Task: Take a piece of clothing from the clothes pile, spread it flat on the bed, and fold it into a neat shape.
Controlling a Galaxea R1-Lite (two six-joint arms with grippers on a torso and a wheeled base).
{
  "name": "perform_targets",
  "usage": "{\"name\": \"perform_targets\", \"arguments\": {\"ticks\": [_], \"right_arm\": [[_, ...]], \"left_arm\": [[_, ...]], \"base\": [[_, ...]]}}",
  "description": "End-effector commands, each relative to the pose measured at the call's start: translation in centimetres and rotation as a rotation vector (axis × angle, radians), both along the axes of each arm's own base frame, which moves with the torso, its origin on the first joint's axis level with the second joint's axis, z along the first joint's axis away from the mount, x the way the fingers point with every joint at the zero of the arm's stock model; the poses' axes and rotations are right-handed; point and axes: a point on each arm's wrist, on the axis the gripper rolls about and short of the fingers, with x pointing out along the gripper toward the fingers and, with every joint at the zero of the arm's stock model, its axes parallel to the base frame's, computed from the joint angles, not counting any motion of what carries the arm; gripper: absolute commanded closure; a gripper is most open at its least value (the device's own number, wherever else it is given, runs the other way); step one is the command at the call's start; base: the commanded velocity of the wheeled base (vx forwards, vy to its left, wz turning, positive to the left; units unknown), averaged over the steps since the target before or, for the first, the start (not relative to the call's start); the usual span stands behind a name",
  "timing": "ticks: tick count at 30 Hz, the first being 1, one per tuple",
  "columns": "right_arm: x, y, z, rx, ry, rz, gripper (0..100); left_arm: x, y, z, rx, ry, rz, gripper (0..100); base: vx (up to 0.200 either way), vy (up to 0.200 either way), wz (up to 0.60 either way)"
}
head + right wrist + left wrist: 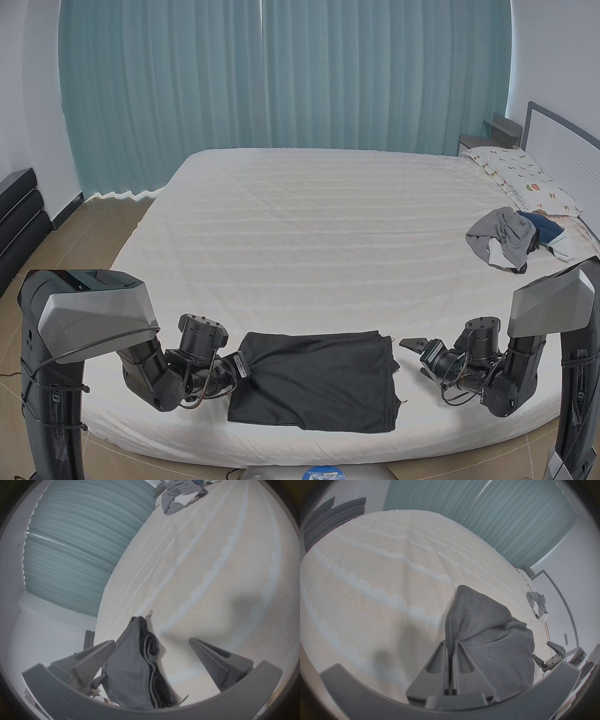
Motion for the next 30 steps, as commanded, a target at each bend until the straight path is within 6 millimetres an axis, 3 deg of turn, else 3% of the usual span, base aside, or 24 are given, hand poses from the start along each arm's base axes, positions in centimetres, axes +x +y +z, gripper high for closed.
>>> {"name": "perform_targets", "arguments": {"ticks": [1,5,6,16,19,25,30], "right_arm": [[0.0,0.0,0.0,-0.001,0.002,0.000,0],[0.0,0.0,0.0,-0.001,0.002,0.000,0],[0.0,0.0,0.0,-0.001,0.002,0.000,0],[-0.2,-0.1,0.3,-0.003,-0.004,0.000,0],[-0.6,-0.2,1.1,-0.004,-0.016,0.001,0],[-1.9,0.6,0.5,-0.070,0.007,0.053,0],[-3.0,-0.1,2.3,-0.170,-0.050,0.033,0]], "left_arm": [[-0.2,-0.4,0.2,-0.003,-0.004,-0.014,100],[-0.6,-0.4,0.0,0.002,0.007,-0.018,100],[-0.6,-0.5,0.0,0.002,0.007,-0.017,0],[-0.9,-0.2,1.3,0.007,0.018,-0.017,0],[-0.5,0.6,2.6,-0.001,0.002,0.011,0],[0.2,2.5,4.8,-0.013,-0.060,0.046,0],[0.3,3.0,5.6,0.004,-0.092,0.046,0]], "base": [[0.000,0.000,0.00],[0.000,0.000,0.00],[0.000,0.000,0.00],[0.000,0.000,0.00],[0.000,0.000,0.00],[0.000,0.000,0.00],[0.000,0.000,0.00]]}}
